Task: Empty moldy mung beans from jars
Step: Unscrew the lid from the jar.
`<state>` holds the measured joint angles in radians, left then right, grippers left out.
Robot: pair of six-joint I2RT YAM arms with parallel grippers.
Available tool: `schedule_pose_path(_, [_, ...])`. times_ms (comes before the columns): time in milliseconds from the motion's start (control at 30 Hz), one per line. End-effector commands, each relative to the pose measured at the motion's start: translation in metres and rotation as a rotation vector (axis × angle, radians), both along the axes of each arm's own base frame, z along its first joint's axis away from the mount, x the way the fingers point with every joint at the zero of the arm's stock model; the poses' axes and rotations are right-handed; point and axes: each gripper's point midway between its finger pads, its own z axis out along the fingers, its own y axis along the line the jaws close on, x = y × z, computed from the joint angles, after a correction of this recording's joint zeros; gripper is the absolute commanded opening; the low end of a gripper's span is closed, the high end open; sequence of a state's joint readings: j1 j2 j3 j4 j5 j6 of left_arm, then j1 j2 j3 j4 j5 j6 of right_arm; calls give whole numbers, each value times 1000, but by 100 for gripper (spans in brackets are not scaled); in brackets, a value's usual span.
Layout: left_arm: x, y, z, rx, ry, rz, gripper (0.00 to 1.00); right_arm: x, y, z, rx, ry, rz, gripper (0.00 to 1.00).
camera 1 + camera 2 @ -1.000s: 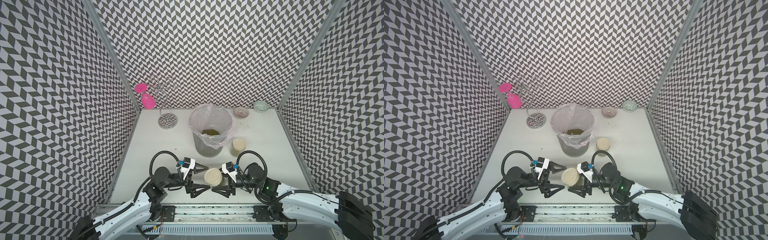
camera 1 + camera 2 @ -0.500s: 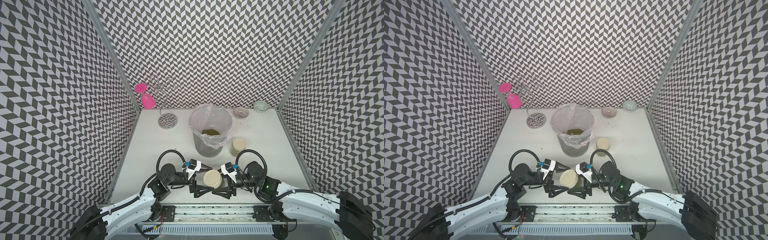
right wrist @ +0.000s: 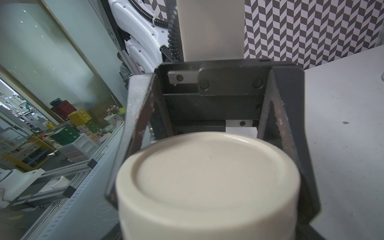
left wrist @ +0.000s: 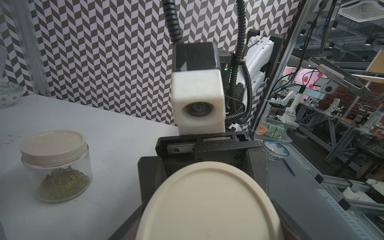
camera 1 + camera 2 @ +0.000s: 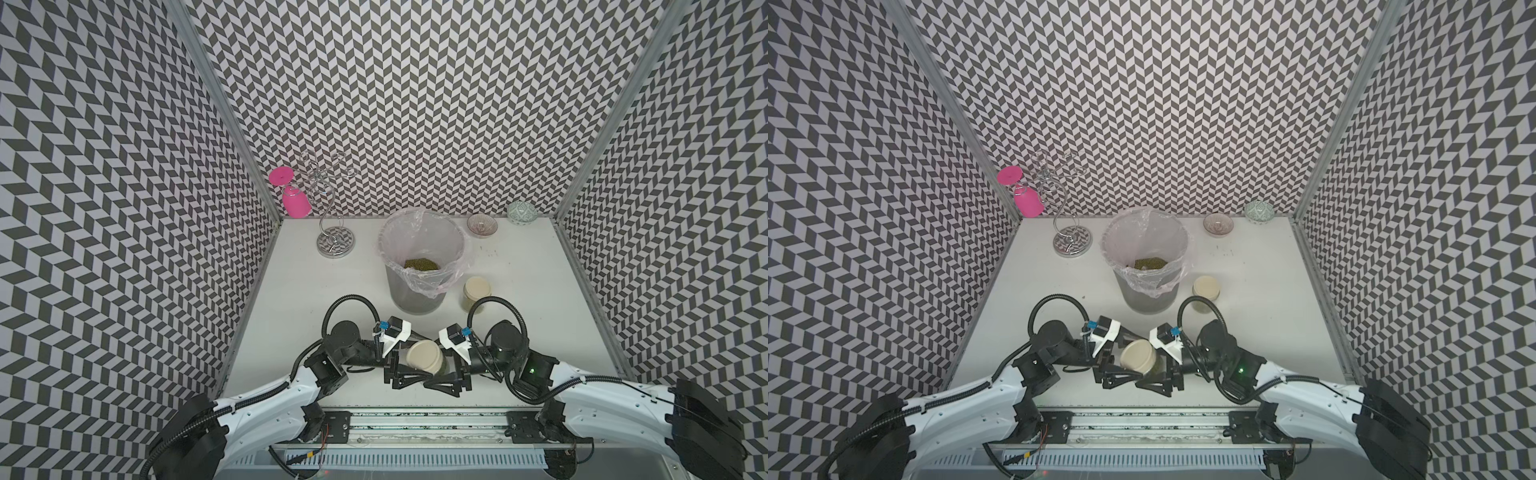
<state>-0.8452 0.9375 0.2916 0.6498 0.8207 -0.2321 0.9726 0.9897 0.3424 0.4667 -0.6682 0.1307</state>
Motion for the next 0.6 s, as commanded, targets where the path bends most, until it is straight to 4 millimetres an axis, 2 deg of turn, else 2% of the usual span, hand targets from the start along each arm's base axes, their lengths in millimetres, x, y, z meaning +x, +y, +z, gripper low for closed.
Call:
schedule_pose_path(0, [-4, -6, 13, -21, -24, -29, 64, 3, 5, 45, 119, -106, 1, 66])
schedule_pose_path(267, [14, -11, 3, 62, 55, 60, 47, 21, 2, 45, 108, -140, -112, 63])
schedule_pose_path(567, [38, -6, -12, 149, 176, 228, 37, 35, -2, 55, 119, -182, -207, 57])
